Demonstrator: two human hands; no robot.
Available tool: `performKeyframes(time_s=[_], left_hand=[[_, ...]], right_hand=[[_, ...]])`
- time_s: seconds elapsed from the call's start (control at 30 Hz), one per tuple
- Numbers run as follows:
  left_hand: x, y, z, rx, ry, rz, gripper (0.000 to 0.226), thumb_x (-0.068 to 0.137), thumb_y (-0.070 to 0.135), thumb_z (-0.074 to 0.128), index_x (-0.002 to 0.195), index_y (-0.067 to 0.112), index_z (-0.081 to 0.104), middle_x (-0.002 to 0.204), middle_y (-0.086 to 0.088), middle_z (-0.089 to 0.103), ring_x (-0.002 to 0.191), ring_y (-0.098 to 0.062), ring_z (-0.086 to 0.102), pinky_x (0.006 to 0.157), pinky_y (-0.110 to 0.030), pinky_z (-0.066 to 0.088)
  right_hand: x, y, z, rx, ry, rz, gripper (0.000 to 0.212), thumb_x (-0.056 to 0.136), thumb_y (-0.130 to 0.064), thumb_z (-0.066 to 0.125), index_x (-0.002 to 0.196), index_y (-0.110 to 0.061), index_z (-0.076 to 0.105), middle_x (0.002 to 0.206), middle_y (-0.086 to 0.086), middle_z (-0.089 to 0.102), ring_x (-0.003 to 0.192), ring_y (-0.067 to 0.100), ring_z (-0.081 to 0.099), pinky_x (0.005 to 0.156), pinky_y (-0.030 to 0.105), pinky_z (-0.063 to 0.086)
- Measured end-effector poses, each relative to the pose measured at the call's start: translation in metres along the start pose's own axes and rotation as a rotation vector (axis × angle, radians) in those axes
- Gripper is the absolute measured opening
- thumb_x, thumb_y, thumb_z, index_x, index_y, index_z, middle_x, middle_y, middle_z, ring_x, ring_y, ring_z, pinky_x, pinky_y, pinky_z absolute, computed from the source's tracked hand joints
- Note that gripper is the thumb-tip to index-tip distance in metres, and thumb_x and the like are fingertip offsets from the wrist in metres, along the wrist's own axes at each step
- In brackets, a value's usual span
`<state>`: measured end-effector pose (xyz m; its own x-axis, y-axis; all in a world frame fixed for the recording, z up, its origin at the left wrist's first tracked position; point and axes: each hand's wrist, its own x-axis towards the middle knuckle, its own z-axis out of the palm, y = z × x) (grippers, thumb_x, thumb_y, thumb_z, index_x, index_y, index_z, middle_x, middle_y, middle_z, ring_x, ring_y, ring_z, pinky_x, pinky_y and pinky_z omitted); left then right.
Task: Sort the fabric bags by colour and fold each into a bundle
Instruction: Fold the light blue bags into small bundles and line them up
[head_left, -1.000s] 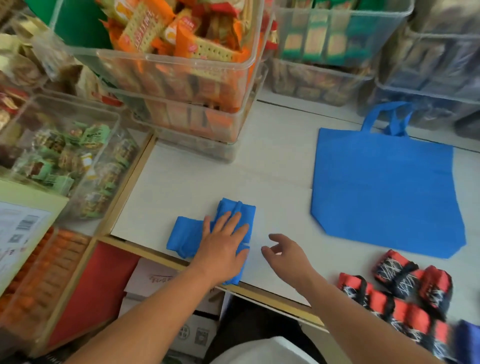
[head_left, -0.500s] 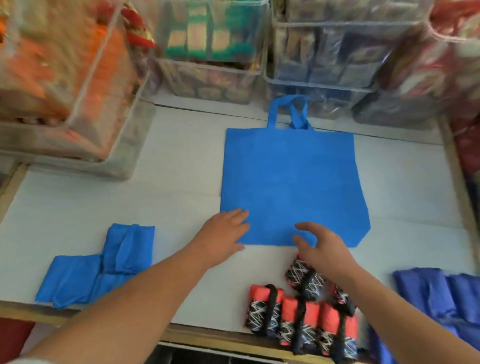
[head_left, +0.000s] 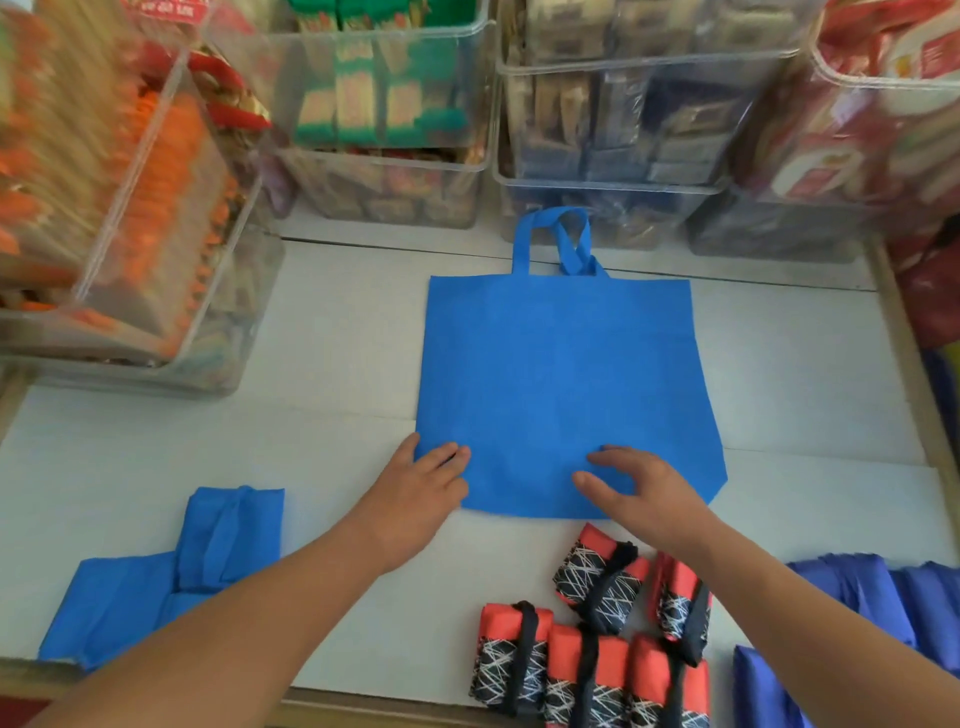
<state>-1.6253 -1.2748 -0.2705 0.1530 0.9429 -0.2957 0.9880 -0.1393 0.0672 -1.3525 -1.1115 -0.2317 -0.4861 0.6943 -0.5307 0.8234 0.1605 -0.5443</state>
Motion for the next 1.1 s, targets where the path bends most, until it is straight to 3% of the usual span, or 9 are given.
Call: performKeyframes(time_s=[0.23,0.37,0.43,0.5,0.63,0.7,0.83,0.93,1.1], left_hand=[[-0.008,-0.008,-0.039,-0.508,0.104,-0.291,0.013,0.109,0.023,0.039,0.100,0.014,0.042,0.081,-0.007,0.060,0.071,-0.033,0.056,0.069,-0.047,0.049],[-0.028,-0.028,-0.066,-0.703,0.352,-0.503,0.011,0.107,0.022,0.045,0.097,0.016,0.043,0.063,0.005,0.049,0.061,-0.029,0.050,0.059,-0.041,0.037],[-0.037,-0.036,-0.078,-0.788,0.463,-0.565,0.011,0.106,0.021,0.049,0.095,0.016,0.046,0.061,0.005,0.050,0.057,-0.019,0.050,0.057,-0.039,0.036],[-0.041,-0.042,-0.087,-0.853,0.477,-0.598,0.012,0.105,0.026,0.051,0.096,0.019,0.049,0.062,0.004,0.053,0.056,-0.011,0.048,0.056,-0.036,0.035],[-0.040,-0.059,-0.074,-0.757,0.228,-0.693,0.031,0.100,0.055,0.052,0.114,0.027,0.054,0.091,0.004,0.068,0.082,-0.018,0.064,0.072,-0.037,0.050],[-0.040,-0.066,-0.057,-0.635,0.134,-0.727,0.041,0.099,0.047,0.058,0.128,0.019,0.053,0.114,-0.003,0.066,0.103,-0.027,0.064,0.083,-0.040,0.052],[-0.037,-0.061,-0.026,-0.366,0.087,-0.661,0.075,0.095,0.038,0.067,0.157,0.011,0.033,0.164,-0.013,0.030,0.148,-0.033,0.035,0.119,-0.045,0.035],[-0.024,-0.053,-0.005,-0.257,0.160,-0.443,0.068,0.097,0.047,0.052,0.156,0.017,0.040,0.168,-0.008,0.026,0.154,-0.031,0.027,0.123,-0.055,0.027],[-0.002,-0.046,0.029,-0.203,0.075,-0.400,0.072,0.099,0.062,0.029,0.159,0.024,0.034,0.170,-0.004,0.023,0.158,-0.029,0.015,0.122,-0.055,0.009]], right_hand=[[-0.006,0.007,-0.021,-0.297,-0.018,-0.110,0.066,0.083,-0.058,0.077,0.142,-0.037,0.058,0.155,-0.013,0.046,0.146,0.014,0.039,0.119,0.035,0.034],[-0.012,0.011,-0.054,-0.235,0.165,-0.118,0.021,0.092,-0.048,0.069,0.098,-0.028,0.075,0.095,-0.010,0.075,0.093,0.018,0.069,0.081,0.036,0.054],[-0.014,0.006,-0.072,-0.113,0.140,-0.053,0.030,0.093,-0.047,0.068,0.077,-0.022,0.067,0.064,-0.006,0.061,0.062,0.018,0.057,0.061,0.035,0.046],[-0.015,-0.001,-0.082,-0.030,0.171,0.008,0.039,0.092,-0.045,0.071,0.072,-0.013,0.060,0.058,-0.001,0.049,0.055,0.017,0.044,0.055,0.034,0.036],[0.005,-0.017,-0.066,-0.011,0.229,0.043,0.048,0.092,-0.045,0.071,0.077,-0.005,0.052,0.064,0.005,0.046,0.059,0.022,0.041,0.055,0.036,0.030],[0.026,-0.026,-0.051,-0.026,0.237,0.033,0.044,0.094,-0.045,0.070,0.077,-0.010,0.049,0.071,0.004,0.050,0.066,0.023,0.046,0.057,0.036,0.032],[0.069,-0.033,-0.029,-0.188,0.267,-0.005,0.029,0.099,-0.050,0.059,0.101,-0.021,0.058,0.113,-0.015,0.048,0.098,0.018,0.053,0.071,0.034,0.042],[0.097,-0.028,-0.018,-0.208,0.307,-0.015,0.026,0.101,-0.048,0.054,0.100,-0.022,0.056,0.110,-0.012,0.057,0.095,0.017,0.051,0.068,0.035,0.042],[0.122,0.001,0.006,-0.344,0.511,-0.149,0.025,0.096,-0.038,0.066,0.104,-0.014,0.063,0.117,0.000,0.058,0.106,0.032,0.050,0.080,0.042,0.045]])
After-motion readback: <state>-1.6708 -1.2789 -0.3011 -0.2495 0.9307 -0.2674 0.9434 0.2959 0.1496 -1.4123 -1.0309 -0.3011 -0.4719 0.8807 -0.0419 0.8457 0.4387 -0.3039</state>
